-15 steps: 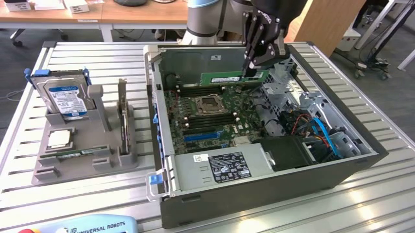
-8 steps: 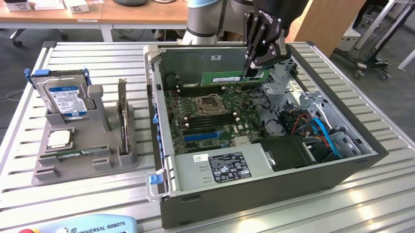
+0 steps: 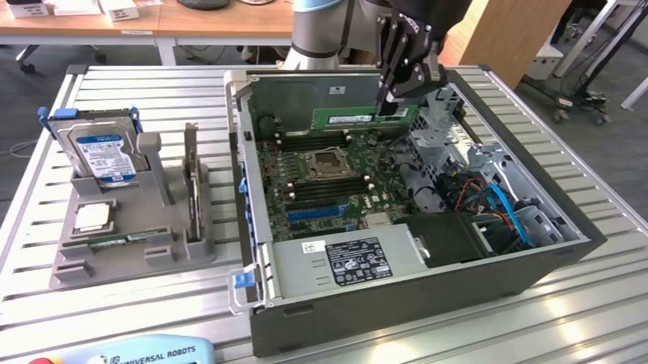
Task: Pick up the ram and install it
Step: 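Pick up the ram and move it above insertion slot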
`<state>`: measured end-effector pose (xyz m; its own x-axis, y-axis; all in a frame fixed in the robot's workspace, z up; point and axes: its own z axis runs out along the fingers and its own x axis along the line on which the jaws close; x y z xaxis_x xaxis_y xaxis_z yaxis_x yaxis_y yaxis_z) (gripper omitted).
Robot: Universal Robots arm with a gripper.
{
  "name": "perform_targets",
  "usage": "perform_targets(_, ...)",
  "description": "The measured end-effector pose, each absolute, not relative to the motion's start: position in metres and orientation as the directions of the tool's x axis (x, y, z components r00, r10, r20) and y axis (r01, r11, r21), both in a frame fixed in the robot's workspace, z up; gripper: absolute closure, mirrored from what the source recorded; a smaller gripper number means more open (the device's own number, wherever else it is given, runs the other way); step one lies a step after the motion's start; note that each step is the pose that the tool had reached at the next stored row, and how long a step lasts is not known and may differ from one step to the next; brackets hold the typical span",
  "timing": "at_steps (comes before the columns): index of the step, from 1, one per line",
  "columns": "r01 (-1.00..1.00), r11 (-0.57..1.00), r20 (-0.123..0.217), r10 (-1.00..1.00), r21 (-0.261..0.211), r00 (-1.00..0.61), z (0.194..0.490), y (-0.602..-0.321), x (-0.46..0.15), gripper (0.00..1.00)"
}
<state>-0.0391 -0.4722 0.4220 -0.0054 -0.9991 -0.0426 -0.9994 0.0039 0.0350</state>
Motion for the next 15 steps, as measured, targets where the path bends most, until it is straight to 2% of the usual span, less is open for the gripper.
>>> perform_targets(15, -0.999, 0.004, -0.043, -0.999, 0.035, -0.005, 0.413, -0.44, -0.039, 0.88)
